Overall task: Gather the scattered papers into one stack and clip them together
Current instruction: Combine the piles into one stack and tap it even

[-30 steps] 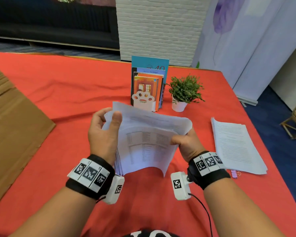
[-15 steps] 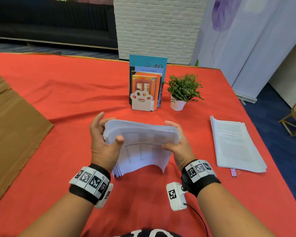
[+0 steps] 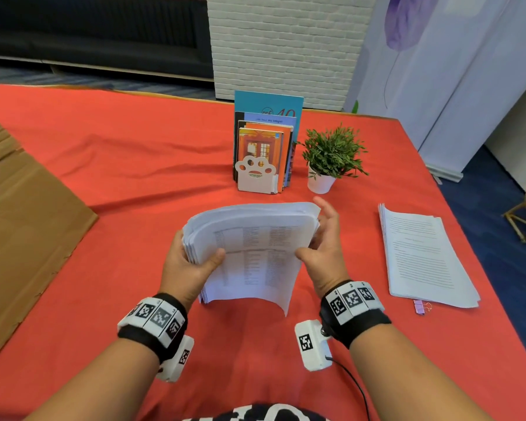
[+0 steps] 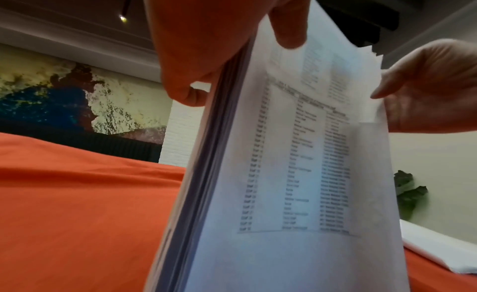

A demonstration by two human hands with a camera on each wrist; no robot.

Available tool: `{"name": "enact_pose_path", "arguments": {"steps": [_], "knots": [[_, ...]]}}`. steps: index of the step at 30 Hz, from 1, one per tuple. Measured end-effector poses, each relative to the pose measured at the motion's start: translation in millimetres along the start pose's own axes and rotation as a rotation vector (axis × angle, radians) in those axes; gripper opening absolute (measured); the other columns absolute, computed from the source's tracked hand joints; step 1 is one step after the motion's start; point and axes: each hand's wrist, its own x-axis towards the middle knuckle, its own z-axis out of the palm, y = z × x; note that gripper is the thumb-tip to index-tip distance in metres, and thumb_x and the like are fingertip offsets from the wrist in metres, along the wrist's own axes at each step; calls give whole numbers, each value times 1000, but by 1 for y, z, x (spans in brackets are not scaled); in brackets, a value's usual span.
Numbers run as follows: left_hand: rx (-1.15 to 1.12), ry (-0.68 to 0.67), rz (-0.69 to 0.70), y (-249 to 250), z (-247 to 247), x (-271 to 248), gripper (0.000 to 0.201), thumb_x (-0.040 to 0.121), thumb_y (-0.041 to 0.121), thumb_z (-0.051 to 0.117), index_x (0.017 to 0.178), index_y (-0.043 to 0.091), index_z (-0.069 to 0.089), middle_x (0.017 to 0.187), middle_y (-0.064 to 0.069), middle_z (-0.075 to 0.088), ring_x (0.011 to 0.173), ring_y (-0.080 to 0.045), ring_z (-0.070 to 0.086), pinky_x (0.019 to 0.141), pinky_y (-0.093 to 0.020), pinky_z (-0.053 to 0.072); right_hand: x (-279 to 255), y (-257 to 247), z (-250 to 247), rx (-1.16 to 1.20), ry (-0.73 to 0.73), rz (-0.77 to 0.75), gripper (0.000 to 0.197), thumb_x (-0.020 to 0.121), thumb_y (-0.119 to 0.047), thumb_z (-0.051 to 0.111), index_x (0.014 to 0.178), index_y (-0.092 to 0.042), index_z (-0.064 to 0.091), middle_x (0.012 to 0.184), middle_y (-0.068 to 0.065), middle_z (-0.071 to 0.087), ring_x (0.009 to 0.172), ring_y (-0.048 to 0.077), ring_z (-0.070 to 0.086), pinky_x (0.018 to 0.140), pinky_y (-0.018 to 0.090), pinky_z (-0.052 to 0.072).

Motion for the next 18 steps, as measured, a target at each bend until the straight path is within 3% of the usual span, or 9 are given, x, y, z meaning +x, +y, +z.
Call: {"name": "enact_pose_path", "arguments": {"steps": [2,4,5,7,9,11,13,16,18], "knots": [[-25,48,46,11,6,-2,37,70,47,73,102,41,57,91,17,71,83,-1,65,74,-19,53,4,-6,1,-153,8,-199,92,62,19,44,138,-32,35,118,7,52,95,15,57,78,26,48],[-24,115,131,23,13,-4,36,71,66,61,98,43,54,89,14,66,81,-2,61,73,-19,52,7,-10,2,-380,-21,-391,83,61,18,41,136,-16,46,125,9,49,118,16,50,101,24,41],[6,165,182,30,17,-4,35,74,68,56,97,41,53,91,15,62,81,0,58,74,-17,49,8,-11,2,-461,-41,-462,75,60,17,40,129,-9,54,124,10,49,121,17,49,105,26,39],[41,285,259,42,25,-1,20,84,55,51,92,38,54,89,16,57,82,4,54,79,-14,44,7,-12,3,-517,-61,-512,62,60,16,40,113,-4,65,120,7,50,118,18,51,103,28,43],[1,391,239,51,31,6,3,88,35,56,85,34,56,83,14,57,77,2,54,76,-16,44,3,-12,2,-499,-55,-513,58,60,16,41,108,-4,65,118,5,51,114,18,53,101,28,44],[-50,432,205,52,32,10,15,88,18,55,84,32,59,82,6,59,76,-7,55,74,-24,46,-2,-9,4,-420,-34,-459,67,57,15,41,118,-11,57,119,5,52,114,18,52,102,29,41],[-65,434,229,48,29,10,25,89,11,47,87,33,59,81,2,60,77,-13,56,75,-31,46,-7,-9,7,-214,-7,-238,75,59,11,42,122,-29,46,115,-1,53,105,9,54,95,26,44],[-16,351,337,35,22,2,13,94,36,47,107,37,48,82,6,57,77,-8,56,77,-28,47,-10,-7,13,11,2,86,70,59,5,41,114,-39,42,99,-8,52,82,-3,54,74,20,46],[48,281,364,20,16,-4,44,80,61,54,116,41,40,89,8,52,79,-3,55,76,-19,47,-10,-2,14,51,-5,181,67,56,4,39,112,-33,45,91,-8,53,76,0,52,67,22,44]]}}
